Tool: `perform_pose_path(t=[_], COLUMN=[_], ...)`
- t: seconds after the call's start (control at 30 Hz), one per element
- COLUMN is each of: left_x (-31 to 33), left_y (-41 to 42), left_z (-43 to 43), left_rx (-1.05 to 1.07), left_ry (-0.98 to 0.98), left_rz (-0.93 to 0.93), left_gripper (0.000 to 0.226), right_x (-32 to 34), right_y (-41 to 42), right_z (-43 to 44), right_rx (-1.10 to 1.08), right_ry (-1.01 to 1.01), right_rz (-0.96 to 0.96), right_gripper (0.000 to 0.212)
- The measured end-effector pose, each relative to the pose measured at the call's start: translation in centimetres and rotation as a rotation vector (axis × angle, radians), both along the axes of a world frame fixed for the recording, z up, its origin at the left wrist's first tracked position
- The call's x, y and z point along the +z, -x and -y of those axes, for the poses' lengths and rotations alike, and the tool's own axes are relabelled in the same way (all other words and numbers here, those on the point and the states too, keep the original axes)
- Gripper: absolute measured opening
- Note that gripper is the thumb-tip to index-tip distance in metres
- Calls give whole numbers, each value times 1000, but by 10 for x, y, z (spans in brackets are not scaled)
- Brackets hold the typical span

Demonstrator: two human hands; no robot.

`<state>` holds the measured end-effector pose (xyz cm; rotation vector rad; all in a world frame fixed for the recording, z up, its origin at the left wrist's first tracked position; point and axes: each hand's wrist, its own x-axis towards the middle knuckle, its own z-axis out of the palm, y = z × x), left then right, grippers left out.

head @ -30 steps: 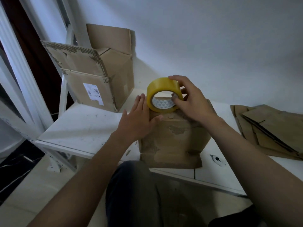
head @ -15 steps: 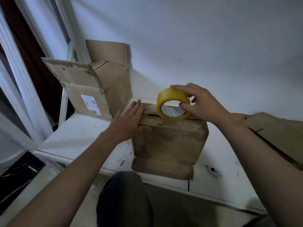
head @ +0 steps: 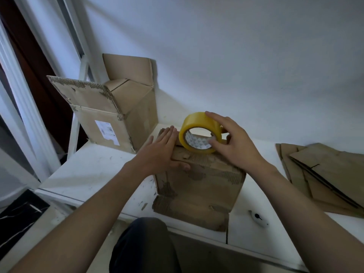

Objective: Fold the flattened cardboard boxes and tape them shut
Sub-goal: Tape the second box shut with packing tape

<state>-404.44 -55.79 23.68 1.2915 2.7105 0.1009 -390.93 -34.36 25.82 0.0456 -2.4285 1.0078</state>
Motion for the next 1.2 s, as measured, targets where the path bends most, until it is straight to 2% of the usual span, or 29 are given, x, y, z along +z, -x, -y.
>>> perform_pose_path(t=[0.1, 0.17, 0.3, 0.4, 0.5, 0.67, 0.87, 1.0, 1.07, 1.2], left_x=[-1, -1, -1, -1, -1, 4, 9, 4, 3, 4], left_y=[-3, -4, -3, -5, -7, -12, -36, -47, -44, -44], left_z=[-3, -5, -3, -3, -6, -10, -31, -45, -43, -40], left_rx=[2, 0, 8, 1, 5, 13, 19, -37, -31, -36], left_ry=[-10, -17, -1, 9, 60, 148, 192, 95, 82, 84], left_rz=[23, 25, 19, 2, -57, -135, -147, -38, -31, -41], left_gripper=[138, 138, 137, 136, 137, 135, 134, 130, 132, 132], right_x=[8, 14, 28, 35, 27, -5, -8, -1, 1, 9], right_y=[-1, -2, -13, -24, -36, -53, -50, -46, -47, -51], right_z=[-4, -8, -23, -39, -43, -40, -31, -30, -30, -32], right_rx=[-24, -5, -37, -58, -39, -62, -65, -44, -68, -123], right_ry=[-6, -90, -242, -282, -216, 70, 35, 4, 55, 52], right_rz=[-30, -31, 27, 77, 59, 18, 25, 50, 35, -28], right_gripper=[65, 63, 51, 53, 62, 65, 65, 71, 72, 56])
